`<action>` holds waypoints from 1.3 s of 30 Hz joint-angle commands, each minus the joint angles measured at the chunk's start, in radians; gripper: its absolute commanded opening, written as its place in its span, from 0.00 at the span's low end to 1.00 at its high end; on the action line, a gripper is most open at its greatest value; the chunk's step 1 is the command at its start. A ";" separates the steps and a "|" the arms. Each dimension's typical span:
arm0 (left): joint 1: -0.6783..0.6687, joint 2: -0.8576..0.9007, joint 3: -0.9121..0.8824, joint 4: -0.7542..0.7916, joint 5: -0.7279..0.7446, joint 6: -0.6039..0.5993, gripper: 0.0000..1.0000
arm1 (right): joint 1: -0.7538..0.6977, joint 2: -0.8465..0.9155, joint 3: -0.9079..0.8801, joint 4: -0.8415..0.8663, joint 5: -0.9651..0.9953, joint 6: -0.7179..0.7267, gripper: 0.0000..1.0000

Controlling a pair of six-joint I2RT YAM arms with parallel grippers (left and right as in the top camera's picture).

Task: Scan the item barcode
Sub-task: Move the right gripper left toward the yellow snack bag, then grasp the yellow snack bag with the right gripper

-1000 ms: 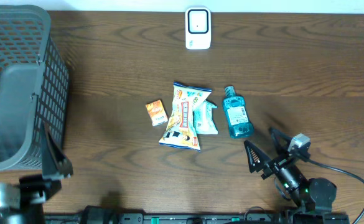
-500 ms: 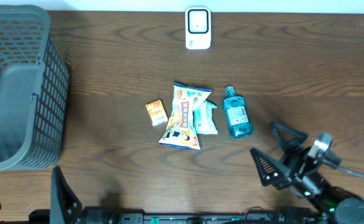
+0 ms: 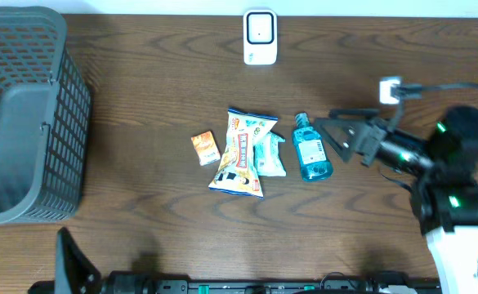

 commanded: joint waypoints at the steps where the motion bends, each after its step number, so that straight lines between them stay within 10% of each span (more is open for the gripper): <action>1: -0.003 0.000 0.003 0.048 -0.020 -0.009 0.98 | 0.007 0.104 0.005 0.019 -0.022 -0.016 0.99; 7: -0.003 0.000 0.003 0.090 -0.020 -0.009 0.98 | 0.121 0.259 0.005 0.127 -0.089 -0.179 0.99; 17: 0.012 -0.018 0.003 0.029 -0.019 -0.010 0.98 | 0.531 0.296 0.042 -0.089 0.861 -0.106 0.99; 39: 0.087 -0.129 -0.025 -0.036 -0.016 -0.009 0.98 | 0.574 0.759 0.302 -0.305 0.723 -0.010 0.86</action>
